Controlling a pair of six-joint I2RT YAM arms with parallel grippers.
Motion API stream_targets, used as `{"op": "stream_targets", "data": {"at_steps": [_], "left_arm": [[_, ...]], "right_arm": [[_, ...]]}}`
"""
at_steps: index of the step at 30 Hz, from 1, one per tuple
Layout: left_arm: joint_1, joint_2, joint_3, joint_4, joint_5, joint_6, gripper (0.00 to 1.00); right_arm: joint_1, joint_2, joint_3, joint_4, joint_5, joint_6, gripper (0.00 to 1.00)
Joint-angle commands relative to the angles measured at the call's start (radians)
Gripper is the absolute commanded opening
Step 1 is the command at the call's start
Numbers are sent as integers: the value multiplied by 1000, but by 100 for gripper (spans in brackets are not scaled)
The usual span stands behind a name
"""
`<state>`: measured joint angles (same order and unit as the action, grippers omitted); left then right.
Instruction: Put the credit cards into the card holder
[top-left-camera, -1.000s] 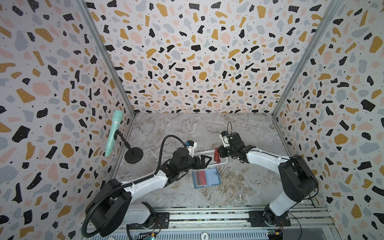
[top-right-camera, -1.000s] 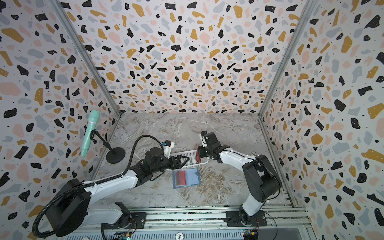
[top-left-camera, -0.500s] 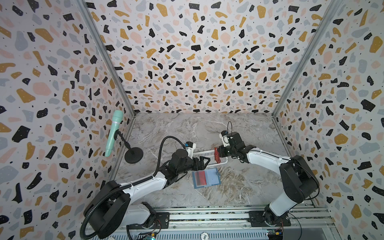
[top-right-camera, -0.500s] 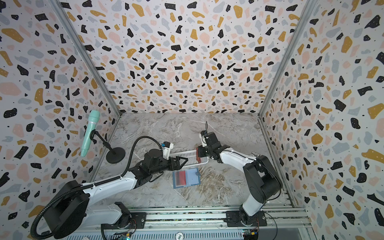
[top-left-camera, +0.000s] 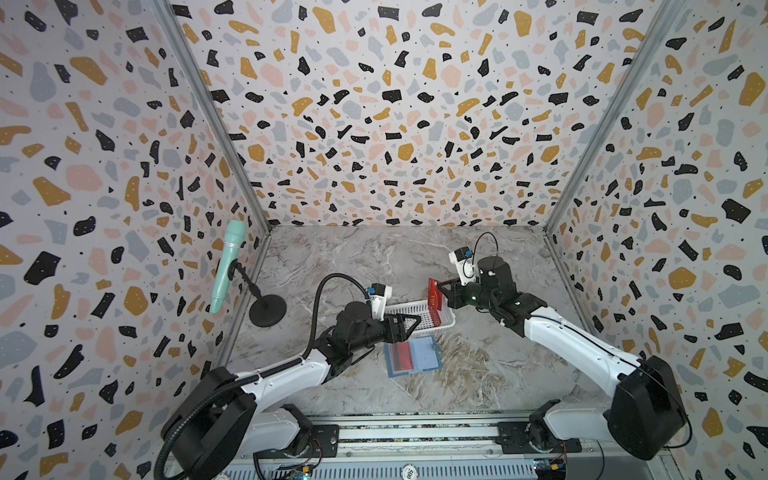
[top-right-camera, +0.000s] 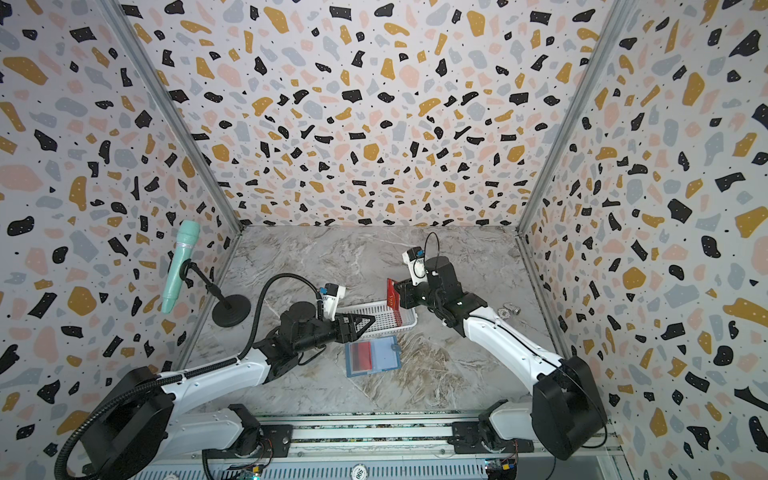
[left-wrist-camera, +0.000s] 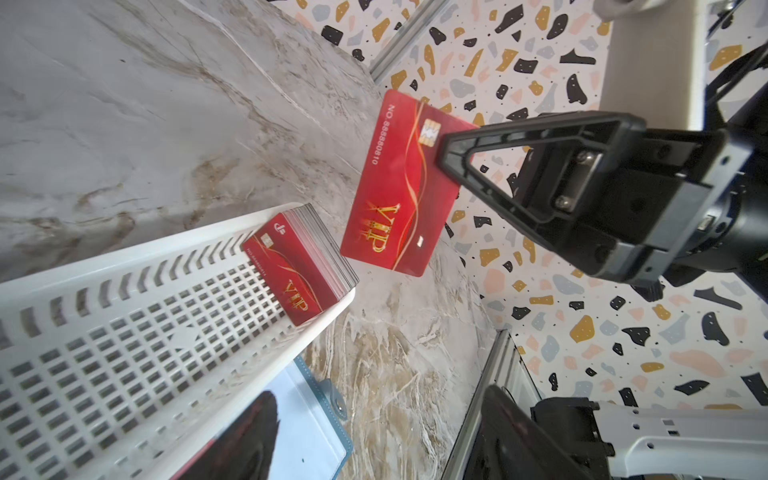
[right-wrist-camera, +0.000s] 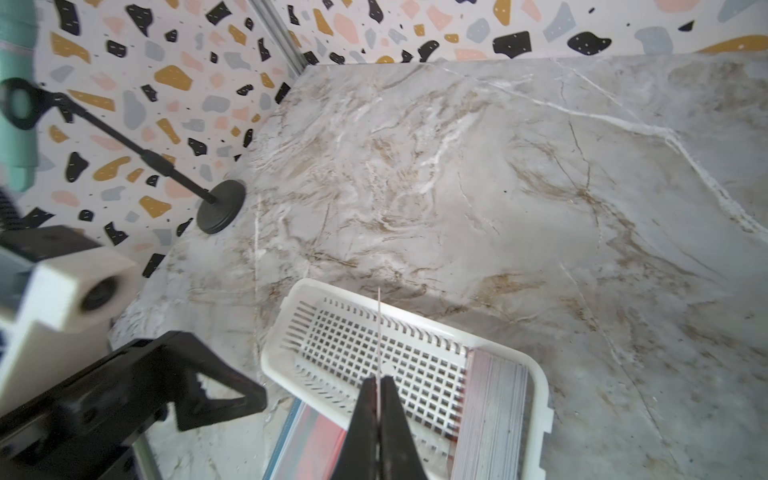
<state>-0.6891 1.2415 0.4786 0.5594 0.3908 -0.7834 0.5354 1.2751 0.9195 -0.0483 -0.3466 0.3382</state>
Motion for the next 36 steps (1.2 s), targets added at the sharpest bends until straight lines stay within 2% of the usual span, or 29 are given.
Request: {"op": "stream_targets", "data": {"at_steps": [1, 5, 9, 16, 22, 36], "left_arm": [[-4, 3, -6, 144, 84, -30, 75], [-4, 6, 24, 149, 163, 0, 68], [-23, 32, 40, 231, 242, -34, 62], [-60, 60, 58, 297, 252, -56, 50], [-61, 55, 47, 327, 247, -74, 34], [-60, 97, 57, 357, 245, -94, 10]], "right_arm": [[-21, -73, -19, -96, -138, -31, 0], [-32, -156, -32, -171, -244, -57, 0], [-36, -225, -55, -183, -336, -57, 0], [-39, -254, -70, -143, -457, -30, 0], [-46, -233, -64, -160, -454, -40, 0], [-64, -187, -75, -161, -435, -33, 3]]}}
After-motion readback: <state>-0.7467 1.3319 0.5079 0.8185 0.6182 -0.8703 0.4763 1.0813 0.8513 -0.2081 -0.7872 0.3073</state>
